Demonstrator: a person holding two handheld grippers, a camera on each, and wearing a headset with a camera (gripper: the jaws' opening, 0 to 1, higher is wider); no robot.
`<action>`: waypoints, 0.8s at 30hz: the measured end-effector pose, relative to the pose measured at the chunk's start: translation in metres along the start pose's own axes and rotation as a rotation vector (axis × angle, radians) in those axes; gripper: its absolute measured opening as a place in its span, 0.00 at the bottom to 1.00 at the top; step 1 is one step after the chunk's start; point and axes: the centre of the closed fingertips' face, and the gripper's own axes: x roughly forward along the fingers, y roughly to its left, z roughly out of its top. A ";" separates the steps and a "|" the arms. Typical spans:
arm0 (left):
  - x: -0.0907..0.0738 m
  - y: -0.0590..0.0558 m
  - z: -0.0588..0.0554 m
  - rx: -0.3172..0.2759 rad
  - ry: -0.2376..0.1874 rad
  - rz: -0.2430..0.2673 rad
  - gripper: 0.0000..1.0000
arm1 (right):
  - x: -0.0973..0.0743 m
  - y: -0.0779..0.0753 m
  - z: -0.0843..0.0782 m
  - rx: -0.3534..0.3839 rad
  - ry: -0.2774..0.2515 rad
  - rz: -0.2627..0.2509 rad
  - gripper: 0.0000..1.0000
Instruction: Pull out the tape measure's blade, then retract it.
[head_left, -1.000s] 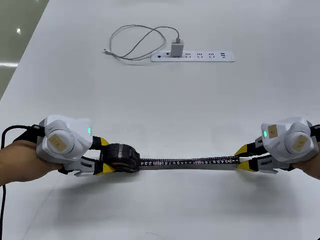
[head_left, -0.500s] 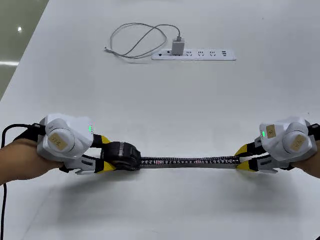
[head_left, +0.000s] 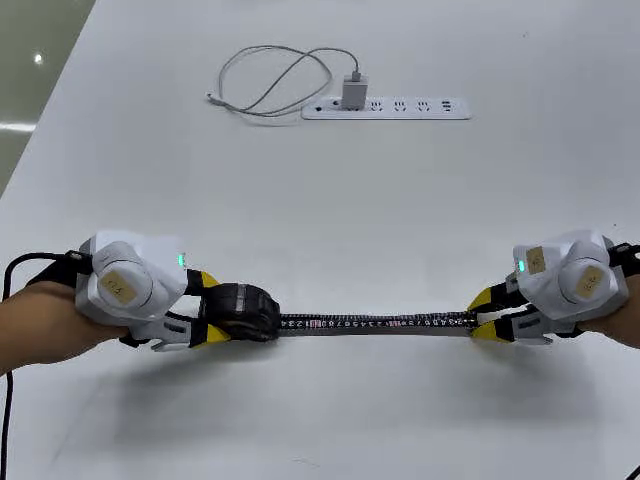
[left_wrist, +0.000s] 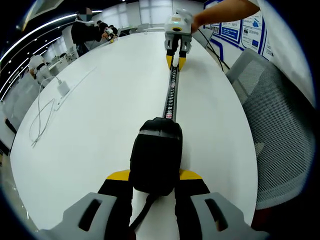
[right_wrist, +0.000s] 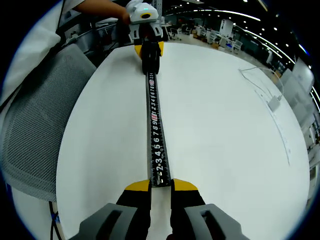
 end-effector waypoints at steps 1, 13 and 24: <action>0.000 0.000 0.000 -0.002 0.001 0.001 0.28 | 0.000 0.000 0.000 -0.001 0.002 0.001 0.11; 0.000 0.000 -0.001 -0.021 0.001 0.006 0.28 | -0.001 0.004 0.001 0.008 0.011 0.002 0.15; 0.002 0.000 0.005 -0.060 -0.011 0.007 0.40 | -0.004 0.002 0.008 0.045 -0.010 -0.010 0.21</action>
